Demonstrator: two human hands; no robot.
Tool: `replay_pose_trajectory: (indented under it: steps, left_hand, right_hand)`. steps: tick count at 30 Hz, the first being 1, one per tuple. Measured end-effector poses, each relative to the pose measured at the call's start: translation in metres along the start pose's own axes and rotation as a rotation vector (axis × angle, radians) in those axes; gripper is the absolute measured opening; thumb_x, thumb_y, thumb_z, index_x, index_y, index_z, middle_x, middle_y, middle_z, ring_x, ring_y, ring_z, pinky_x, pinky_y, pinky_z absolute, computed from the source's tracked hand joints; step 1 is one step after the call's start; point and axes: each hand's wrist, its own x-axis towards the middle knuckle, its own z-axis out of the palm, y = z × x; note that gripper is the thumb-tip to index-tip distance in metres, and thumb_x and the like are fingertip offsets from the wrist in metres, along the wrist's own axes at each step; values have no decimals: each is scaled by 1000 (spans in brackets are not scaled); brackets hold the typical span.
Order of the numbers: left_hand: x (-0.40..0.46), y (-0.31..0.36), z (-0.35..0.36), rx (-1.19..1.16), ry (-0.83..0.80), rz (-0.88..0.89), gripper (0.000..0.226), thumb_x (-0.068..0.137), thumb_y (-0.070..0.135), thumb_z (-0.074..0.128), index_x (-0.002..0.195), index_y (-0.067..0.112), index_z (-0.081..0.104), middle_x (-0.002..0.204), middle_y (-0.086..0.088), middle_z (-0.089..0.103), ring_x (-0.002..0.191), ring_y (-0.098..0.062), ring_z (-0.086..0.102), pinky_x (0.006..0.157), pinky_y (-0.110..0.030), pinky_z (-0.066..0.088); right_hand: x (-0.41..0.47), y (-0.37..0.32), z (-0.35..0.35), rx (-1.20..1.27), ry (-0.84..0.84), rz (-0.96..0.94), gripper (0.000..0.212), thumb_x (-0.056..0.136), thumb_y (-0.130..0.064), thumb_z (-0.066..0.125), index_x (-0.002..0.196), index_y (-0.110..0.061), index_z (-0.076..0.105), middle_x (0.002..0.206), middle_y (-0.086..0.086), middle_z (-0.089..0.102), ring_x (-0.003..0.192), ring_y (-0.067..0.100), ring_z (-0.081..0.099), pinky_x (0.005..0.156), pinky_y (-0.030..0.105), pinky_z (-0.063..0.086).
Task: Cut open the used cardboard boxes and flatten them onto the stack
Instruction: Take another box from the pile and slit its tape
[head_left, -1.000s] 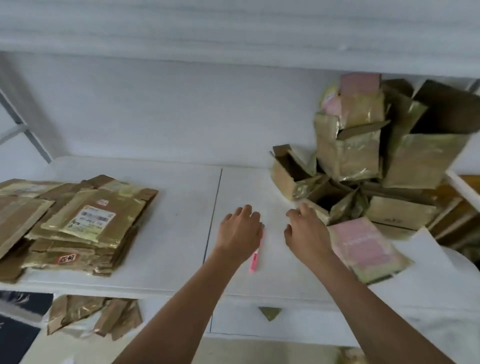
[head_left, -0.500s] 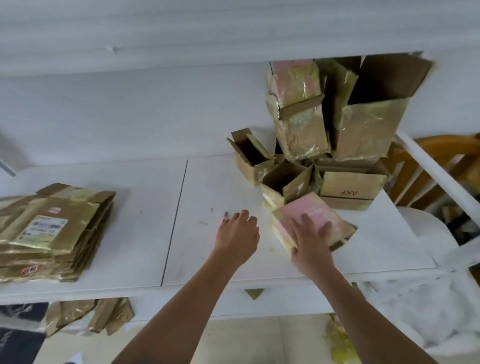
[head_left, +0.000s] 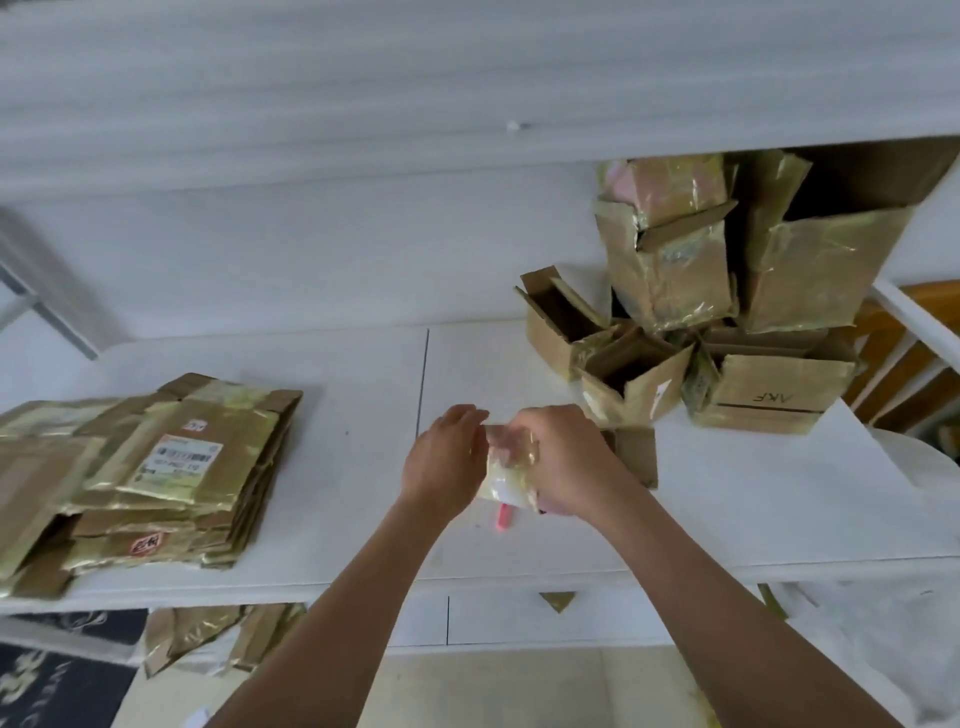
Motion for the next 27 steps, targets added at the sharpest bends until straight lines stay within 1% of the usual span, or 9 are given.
replay_pose_trajectory:
  steps: [4,8,10,13,15,18,22,24,27]
  left_hand:
    - [-4,-51,-32,-500,55,-316,25,99,16,46,101,21,70,95,8,71,89,-16,66,74,-15,48]
    - [-17,-98,-51,-691,30,-538,27,101,20,46,108,10,70,95,2,72,87,-17,68,77,-30,53]
    - [-27,-114,-55,-775,11,-620,27,103,24,44,107,10,68,93,0,71,82,-15,66,68,-26,50]
    - [-40,-128,-64,-867,-26,-697,27,104,33,42,100,17,64,97,-3,70,84,-18,64,72,-30,49]
    - [-43,-136,-67,-875,-41,-716,29,103,37,42,107,16,61,103,-4,67,90,-21,64,79,-33,50]
    - [-48,-142,-65,-881,-71,-722,28,103,39,43,116,19,58,108,0,66,98,-23,65,87,-35,50]
    - [-47,-145,-61,-900,-94,-704,28,102,41,44,116,22,59,109,3,66,96,-18,65,76,-27,51]
    - [-45,-149,-60,-871,-45,-667,26,104,36,42,112,20,61,106,2,66,93,-16,62,71,-24,48]
    - [-41,-155,-67,-714,169,-635,22,103,29,43,110,24,64,99,9,65,95,-9,62,75,-19,45]
  right_hand:
    - [33,-50,22,-3,-176,-108,30,85,-1,64,113,-12,67,109,7,65,95,25,62,74,28,47]
    - [61,-82,70,-57,-474,129,5,87,-11,62,90,-10,58,94,16,58,77,24,56,60,36,45]
    - [67,-91,88,-124,-315,-207,9,87,-4,57,88,-10,62,104,16,61,96,27,59,75,42,53]
    - [57,-77,111,-187,35,-656,33,76,8,65,101,-11,58,114,7,49,112,23,45,66,32,52]
    - [66,-81,117,-98,178,-562,48,78,-4,70,121,-13,52,123,8,45,117,24,43,73,31,54]
    - [79,-73,128,-170,-11,-399,60,90,-35,64,142,-14,43,138,6,49,131,24,40,109,40,36]
    - [87,-64,137,-186,-7,-377,15,97,-26,56,91,-16,66,95,-4,66,103,14,57,122,43,7]
    - [90,-62,137,55,49,-316,22,97,-18,56,76,-17,60,76,-6,62,79,8,56,112,36,26]
    - [93,-54,132,498,174,-128,34,97,-8,56,66,-21,48,59,-10,49,58,5,44,61,18,36]
